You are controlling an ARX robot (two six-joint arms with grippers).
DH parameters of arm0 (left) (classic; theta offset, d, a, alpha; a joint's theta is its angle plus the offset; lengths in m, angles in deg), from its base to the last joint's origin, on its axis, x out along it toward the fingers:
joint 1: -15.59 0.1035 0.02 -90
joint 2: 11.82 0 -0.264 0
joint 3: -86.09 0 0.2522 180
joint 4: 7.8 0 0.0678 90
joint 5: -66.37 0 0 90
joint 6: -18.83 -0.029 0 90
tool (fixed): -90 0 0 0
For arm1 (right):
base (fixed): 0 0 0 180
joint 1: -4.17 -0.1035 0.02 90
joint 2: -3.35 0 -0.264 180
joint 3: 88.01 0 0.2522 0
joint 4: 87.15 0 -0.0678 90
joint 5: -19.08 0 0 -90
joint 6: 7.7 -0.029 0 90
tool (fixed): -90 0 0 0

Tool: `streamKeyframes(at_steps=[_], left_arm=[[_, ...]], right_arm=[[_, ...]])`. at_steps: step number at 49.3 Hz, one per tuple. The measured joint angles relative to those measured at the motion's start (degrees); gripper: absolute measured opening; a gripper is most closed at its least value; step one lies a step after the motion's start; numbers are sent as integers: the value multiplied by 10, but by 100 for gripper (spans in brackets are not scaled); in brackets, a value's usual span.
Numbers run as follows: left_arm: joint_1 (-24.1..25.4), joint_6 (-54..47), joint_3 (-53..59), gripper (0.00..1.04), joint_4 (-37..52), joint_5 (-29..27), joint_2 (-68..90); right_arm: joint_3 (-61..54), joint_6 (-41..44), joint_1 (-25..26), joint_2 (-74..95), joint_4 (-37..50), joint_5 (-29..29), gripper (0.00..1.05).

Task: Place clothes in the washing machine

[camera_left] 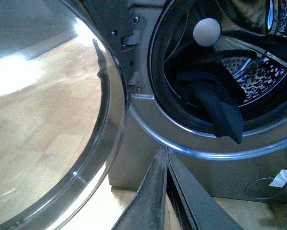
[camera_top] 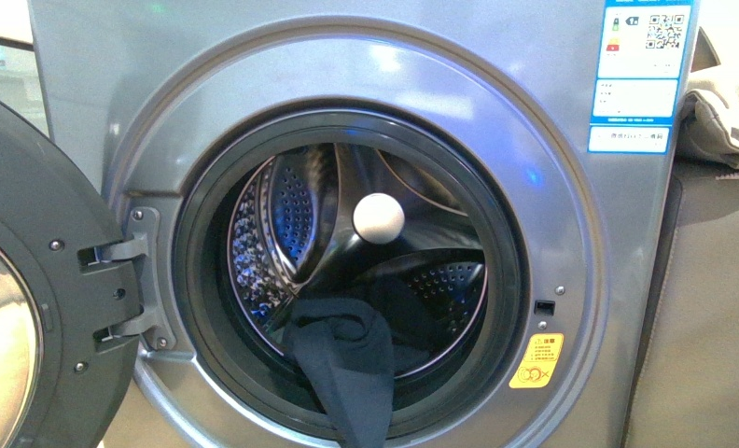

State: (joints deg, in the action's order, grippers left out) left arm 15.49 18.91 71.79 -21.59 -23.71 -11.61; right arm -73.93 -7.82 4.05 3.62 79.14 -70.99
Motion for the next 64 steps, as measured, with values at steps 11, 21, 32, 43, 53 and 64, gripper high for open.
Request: streamKeyframes(at_steps=[11,21,32,43,53,64], left_arm=[[0,0,0,4,0,0,0],[0,0,0,4,0,0,0],[0,0,0,35,0,0,0],[0,0,0,88,0,0,0],[0,0,0,98,0,0,0],[0,0,0,98,0,0,0]], right_arm=[[0,0,0,0,0,0,2],[0,1,0,0,0,0,25],[0,1,0,0,0,0,64],[0,0,0,0,0,0,97],[0,0,0,0,0,0,97],[0,0,0,0,0,0,97]])
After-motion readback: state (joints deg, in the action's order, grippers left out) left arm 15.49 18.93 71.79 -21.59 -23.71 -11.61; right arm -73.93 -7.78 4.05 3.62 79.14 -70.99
